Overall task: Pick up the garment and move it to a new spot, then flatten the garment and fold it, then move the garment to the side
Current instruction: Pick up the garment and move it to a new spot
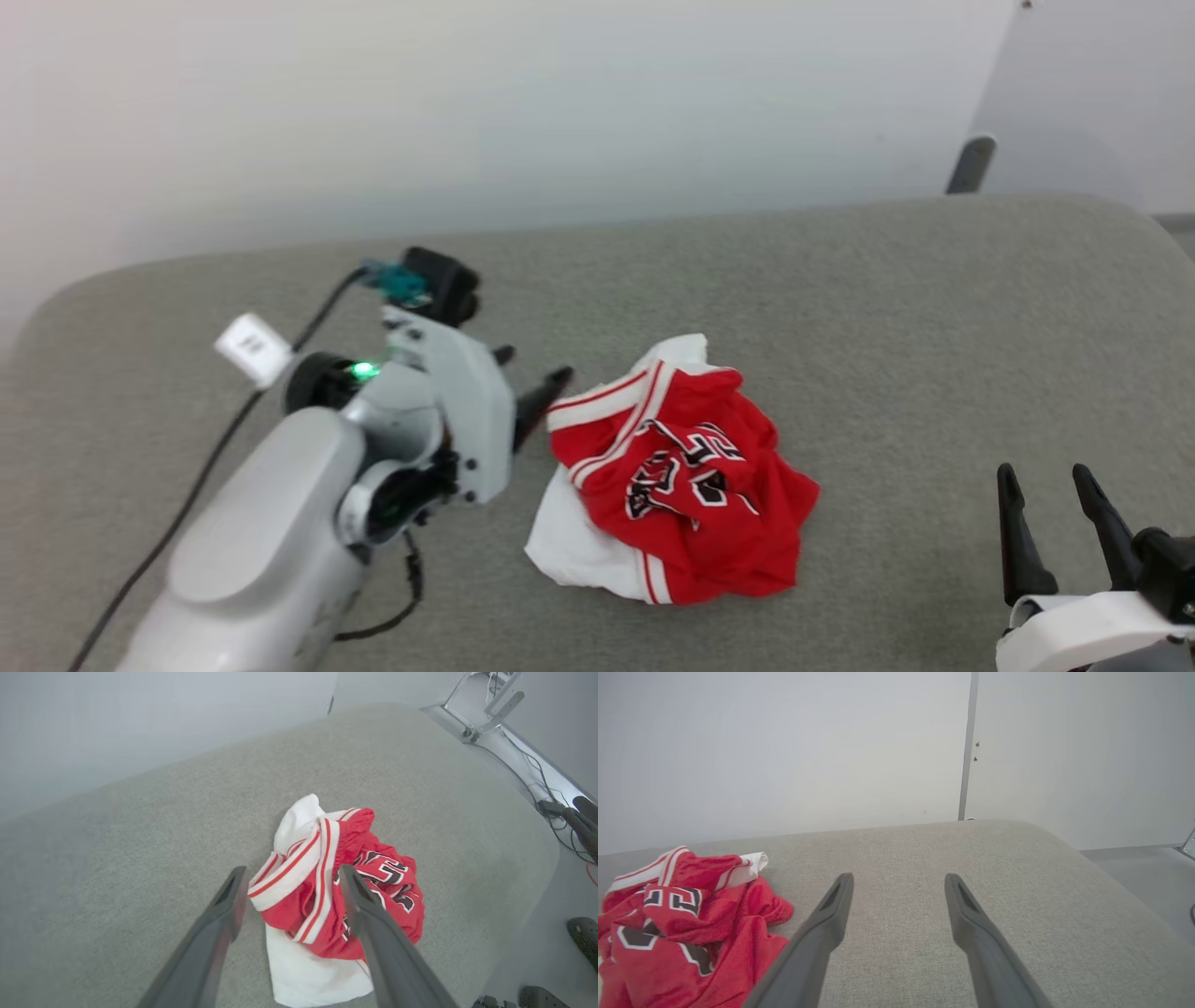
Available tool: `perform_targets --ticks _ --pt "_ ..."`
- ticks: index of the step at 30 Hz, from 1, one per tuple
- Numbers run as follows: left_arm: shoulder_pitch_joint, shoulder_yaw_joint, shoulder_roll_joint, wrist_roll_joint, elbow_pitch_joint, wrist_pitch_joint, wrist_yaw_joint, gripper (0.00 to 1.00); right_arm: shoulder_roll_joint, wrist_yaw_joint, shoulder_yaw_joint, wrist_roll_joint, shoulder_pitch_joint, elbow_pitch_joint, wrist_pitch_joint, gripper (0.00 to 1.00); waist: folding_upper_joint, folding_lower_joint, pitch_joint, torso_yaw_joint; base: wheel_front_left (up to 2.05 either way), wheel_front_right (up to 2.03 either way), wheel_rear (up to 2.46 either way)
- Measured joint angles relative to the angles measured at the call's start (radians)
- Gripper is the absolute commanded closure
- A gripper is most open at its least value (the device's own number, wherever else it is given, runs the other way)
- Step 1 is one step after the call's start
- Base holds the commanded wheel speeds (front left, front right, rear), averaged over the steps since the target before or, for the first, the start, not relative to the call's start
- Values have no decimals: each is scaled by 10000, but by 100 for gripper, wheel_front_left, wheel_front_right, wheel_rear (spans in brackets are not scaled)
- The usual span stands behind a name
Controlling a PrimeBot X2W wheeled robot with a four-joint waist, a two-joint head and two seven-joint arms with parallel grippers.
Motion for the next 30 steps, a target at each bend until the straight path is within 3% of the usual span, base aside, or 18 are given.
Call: perform_targets --ticks 16,30 --pt "2767 1778 1375 360 -1785 -4044 514 0 -347 0 217 211 574 96 -336 0 0 0 -877 1397 0 0 0" --pt "5260 2867 1664 510 -2140 -6596 1246 0 -403 0 134 178 897 378 -709 0 0 0 -1443 2131 0 0 0"
